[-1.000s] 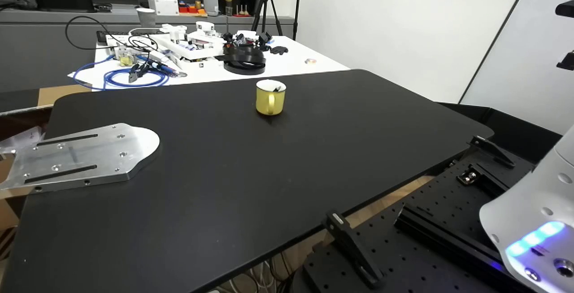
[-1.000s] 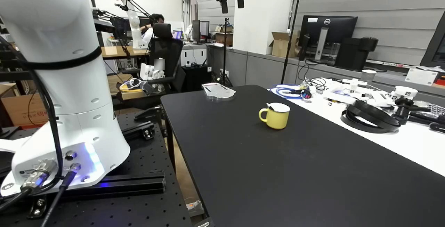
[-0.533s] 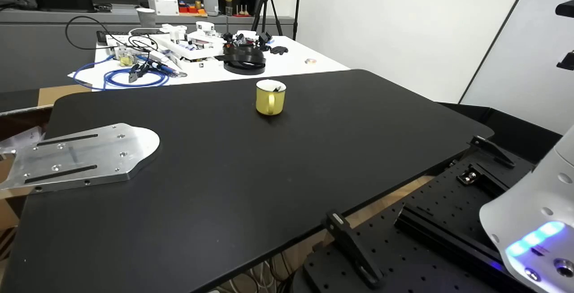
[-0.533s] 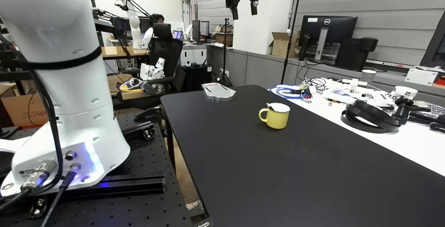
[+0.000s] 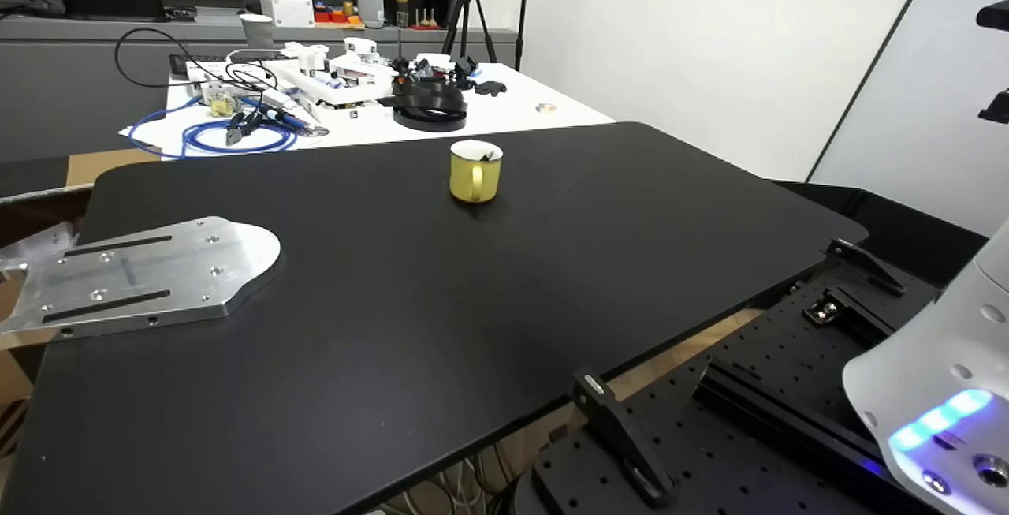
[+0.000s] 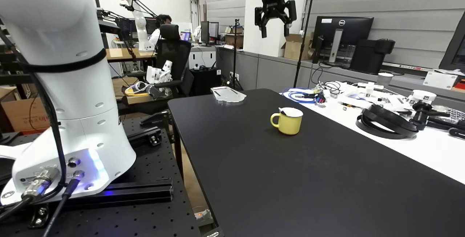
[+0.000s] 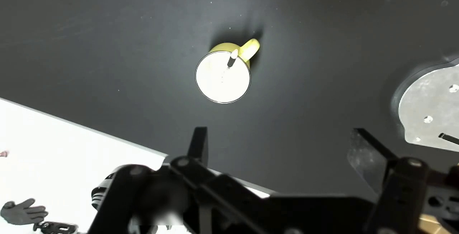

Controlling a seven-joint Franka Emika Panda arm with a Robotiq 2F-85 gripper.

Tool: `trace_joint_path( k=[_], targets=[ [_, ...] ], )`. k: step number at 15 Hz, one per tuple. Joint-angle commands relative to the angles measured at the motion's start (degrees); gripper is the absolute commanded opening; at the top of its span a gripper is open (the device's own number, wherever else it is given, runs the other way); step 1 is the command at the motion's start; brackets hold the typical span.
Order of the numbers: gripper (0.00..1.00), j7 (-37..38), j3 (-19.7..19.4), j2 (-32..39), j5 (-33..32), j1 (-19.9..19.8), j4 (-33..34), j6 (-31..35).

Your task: Place the pen on the table

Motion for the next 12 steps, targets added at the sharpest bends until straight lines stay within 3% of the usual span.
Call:
trace_joint_path(
  k=[1, 12],
  targets=[
    [1.0, -1.3, -1.0, 5.7, -1.7, 0.8, 3.8, 1.9],
    [1.0, 4.5, -4.5, 18.3, -9.7, 2.9, 4.0, 11.9]
  ],
)
